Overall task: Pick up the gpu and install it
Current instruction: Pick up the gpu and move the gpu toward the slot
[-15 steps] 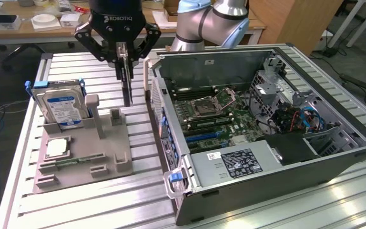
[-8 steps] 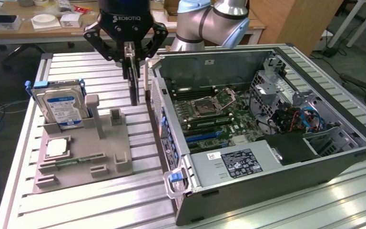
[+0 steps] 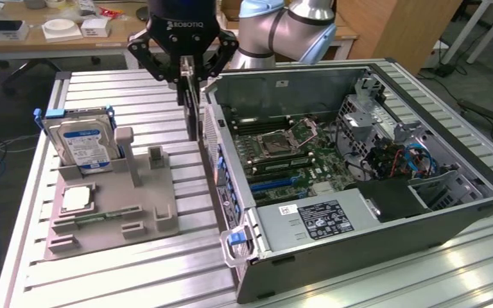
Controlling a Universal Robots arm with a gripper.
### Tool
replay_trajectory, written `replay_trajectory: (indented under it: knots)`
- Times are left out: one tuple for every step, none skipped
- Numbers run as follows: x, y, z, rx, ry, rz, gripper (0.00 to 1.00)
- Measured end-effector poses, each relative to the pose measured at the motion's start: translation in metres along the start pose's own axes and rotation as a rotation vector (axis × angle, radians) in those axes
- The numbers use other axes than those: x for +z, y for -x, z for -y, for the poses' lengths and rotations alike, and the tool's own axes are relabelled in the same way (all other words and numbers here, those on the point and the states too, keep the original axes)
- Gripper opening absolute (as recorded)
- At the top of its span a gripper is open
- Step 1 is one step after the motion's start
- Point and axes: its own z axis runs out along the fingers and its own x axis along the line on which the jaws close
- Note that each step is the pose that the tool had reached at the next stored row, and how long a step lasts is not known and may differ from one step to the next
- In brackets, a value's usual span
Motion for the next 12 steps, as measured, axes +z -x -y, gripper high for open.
replay_trajectory:
  knots:
    - [0.0000,0.002,-0.0001,0.000,0.0000,-0.0001,0.27]
    - [0.0000,0.004,-0.0001,0.000,0.0000,-0.0001,0.27]
    - [0.0001,0.005,-0.0001,0.000,0.0001,0.0000,0.27]
    - [0.0001,0.007,-0.0001,0.000,0.0001,0.0000,0.27]
    - [0.0001,0.009,-0.0002,0.000,0.0000,0.0000,0.27]
    - [0.0002,0.010,-0.0002,0.000,0.0000,0.0000,0.27]
    - [0.0002,0.012,-0.0002,0.000,0.0001,0.0000,0.27]
    - [0.0003,0.014,-0.0003,0.000,0.0001,-0.0001,0.27]
    - [0.0003,0.016,-0.0003,0.000,0.0001,0.0000,0.27]
    - [0.0003,0.018,-0.0003,0.000,0.0001,0.0000,0.27]
    - [0.0003,0.020,-0.0004,0.000,0.0001,0.0000,0.27]
    - [0.0004,0.022,-0.0004,0.000,0.0001,0.0000,0.27]
